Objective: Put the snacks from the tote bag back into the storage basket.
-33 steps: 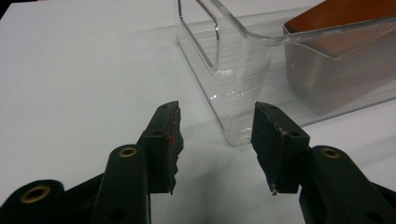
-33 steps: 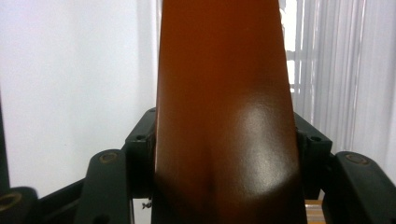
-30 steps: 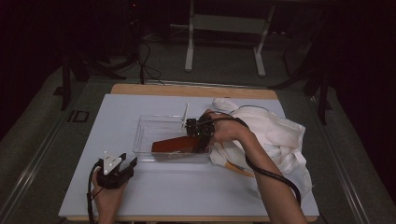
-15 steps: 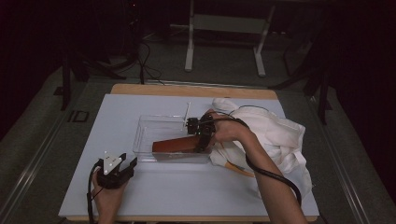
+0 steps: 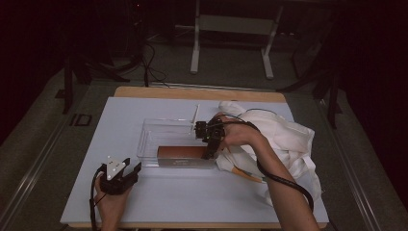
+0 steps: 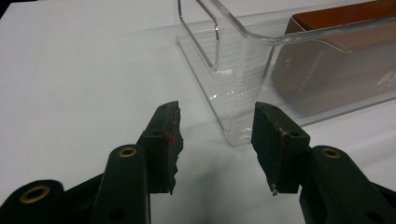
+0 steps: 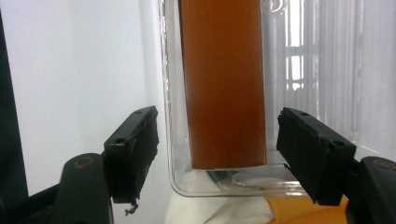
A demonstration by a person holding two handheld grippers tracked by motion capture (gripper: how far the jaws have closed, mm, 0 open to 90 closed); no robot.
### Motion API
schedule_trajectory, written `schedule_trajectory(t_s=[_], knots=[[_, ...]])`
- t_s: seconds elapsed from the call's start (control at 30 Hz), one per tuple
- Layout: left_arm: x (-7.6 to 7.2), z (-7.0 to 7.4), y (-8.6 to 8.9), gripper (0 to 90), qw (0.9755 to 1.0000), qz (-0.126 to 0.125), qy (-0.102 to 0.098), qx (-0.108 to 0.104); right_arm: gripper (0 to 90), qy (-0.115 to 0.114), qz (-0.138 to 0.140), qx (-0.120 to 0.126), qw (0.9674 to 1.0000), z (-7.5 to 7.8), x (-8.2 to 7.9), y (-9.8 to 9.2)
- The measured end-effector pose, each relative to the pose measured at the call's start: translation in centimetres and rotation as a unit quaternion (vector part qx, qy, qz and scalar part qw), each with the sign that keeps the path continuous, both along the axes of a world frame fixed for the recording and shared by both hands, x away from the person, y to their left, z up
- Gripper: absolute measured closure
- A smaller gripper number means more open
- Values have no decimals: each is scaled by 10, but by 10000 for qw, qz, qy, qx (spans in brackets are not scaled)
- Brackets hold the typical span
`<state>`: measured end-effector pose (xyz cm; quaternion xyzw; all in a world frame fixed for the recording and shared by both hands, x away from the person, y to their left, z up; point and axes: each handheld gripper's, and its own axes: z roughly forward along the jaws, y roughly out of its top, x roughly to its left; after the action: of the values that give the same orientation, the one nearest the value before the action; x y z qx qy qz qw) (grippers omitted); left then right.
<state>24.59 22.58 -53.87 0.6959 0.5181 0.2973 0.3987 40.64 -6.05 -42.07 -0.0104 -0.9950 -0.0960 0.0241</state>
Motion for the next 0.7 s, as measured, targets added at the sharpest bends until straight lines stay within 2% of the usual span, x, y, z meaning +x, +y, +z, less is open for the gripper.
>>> schedule_trajectory(t_s=[0.33, 0.57, 0.7], knots=[[0, 0, 0, 528, 10000, 15, 1, -8, 287, -184, -120, 201, 9996, 16, -5, -13], [0, 0, 0, 527, 10000, 26, 7, -1, 287, -334, -184, 554, 9977, 25, -12, -29], [1, 0, 0, 525, 10000, 27, 28, 0, 288, -465, -344, 715, 9958, 30, -15, -39]])
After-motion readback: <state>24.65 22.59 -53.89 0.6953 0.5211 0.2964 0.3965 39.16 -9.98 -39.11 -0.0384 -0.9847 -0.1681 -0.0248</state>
